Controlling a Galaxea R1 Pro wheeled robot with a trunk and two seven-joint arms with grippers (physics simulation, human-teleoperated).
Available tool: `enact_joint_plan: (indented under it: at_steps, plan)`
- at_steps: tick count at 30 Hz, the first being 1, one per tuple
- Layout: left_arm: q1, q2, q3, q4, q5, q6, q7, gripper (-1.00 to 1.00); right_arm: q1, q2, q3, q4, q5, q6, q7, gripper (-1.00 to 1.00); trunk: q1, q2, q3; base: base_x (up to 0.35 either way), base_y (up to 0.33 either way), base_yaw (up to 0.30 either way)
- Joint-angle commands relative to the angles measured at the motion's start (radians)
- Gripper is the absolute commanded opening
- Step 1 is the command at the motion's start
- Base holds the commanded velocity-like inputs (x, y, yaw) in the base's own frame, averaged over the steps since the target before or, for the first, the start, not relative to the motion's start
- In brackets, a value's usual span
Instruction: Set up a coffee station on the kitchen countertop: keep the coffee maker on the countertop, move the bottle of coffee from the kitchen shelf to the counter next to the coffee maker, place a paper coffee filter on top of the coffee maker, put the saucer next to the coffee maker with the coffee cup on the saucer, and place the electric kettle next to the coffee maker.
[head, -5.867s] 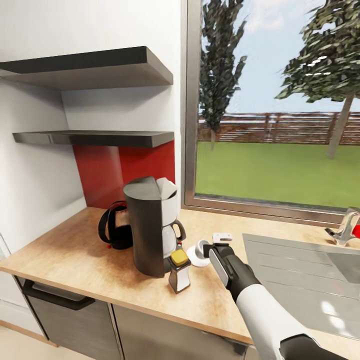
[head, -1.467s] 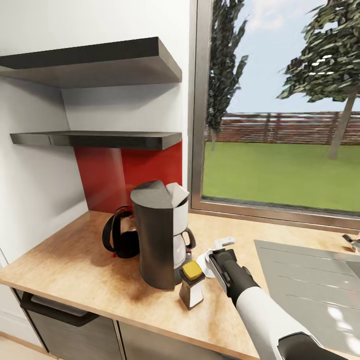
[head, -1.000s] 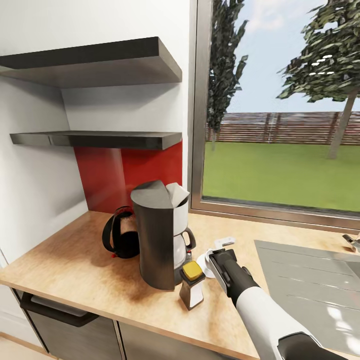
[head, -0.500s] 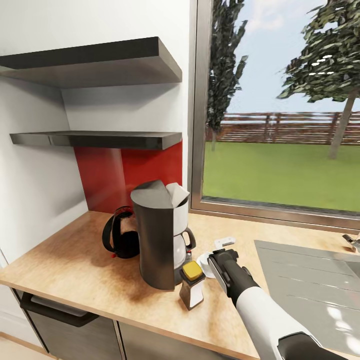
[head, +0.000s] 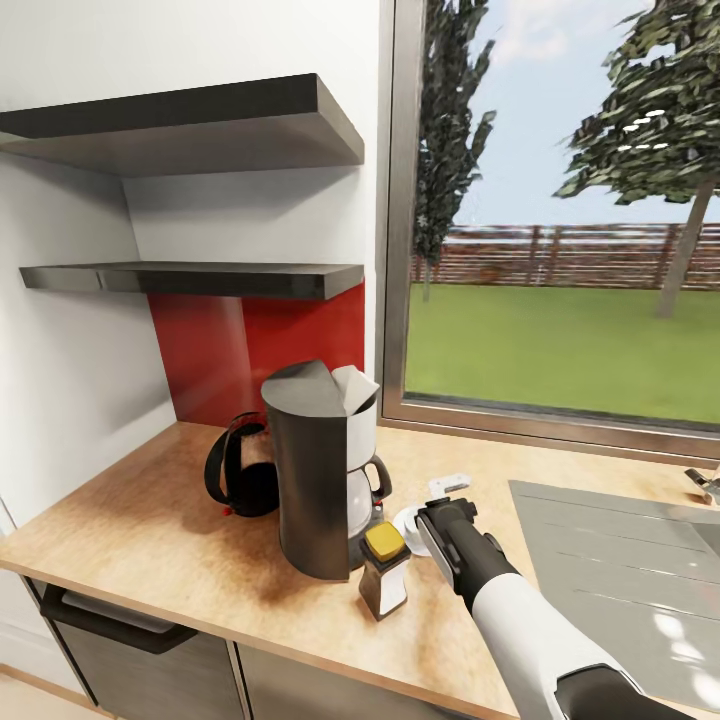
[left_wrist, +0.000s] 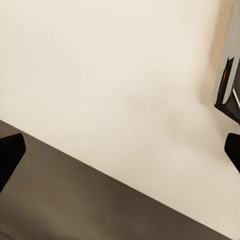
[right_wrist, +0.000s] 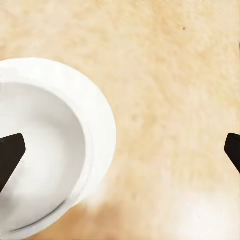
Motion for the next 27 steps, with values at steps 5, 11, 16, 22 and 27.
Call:
enact_joint_plan:
  at_steps: [5, 11, 16, 22, 27]
  plan:
    - [0.002, 0.002, 0.006, -0.005, -0.003, 0.002, 0.001, 1.0, 0.0, 0.001, -0.001, -0.02, 0.01, 0.009, 0.001, 1.0, 0.0, -0.001, 0.0, 0.0, 0.0, 0.0]
    - [-0.001, 0.003, 0.007, -0.012, -0.005, -0.003, 0.001, 1.0, 0.0, 0.0, -0.002, -0.192, 0.012, 0.012, 0.001, 1.0, 0.0, -0.001, 0.0, 0.0, 0.0, 0.0]
    - [-0.004, 0.004, 0.007, -0.017, -0.004, -0.004, 0.0, 1.0, 0.0, 0.0, -0.002, -0.315, 0.013, 0.015, 0.0, 1.0, 0.0, -0.001, 0.0, 0.0, 0.0, 0.0]
    - [-0.006, 0.004, 0.007, -0.018, -0.004, -0.004, -0.002, 1.0, 0.0, -0.002, -0.005, -0.419, 0.013, 0.015, 0.001, 1.0, 0.0, -0.001, 0.0, -0.012, -0.027, 0.0]
    - [-0.008, 0.003, 0.007, -0.018, -0.004, -0.004, -0.002, 1.0, 0.0, -0.005, -0.009, -0.48, 0.01, 0.011, 0.004, 1.0, 0.0, -0.001, 0.0, -0.116, -0.188, 0.0]
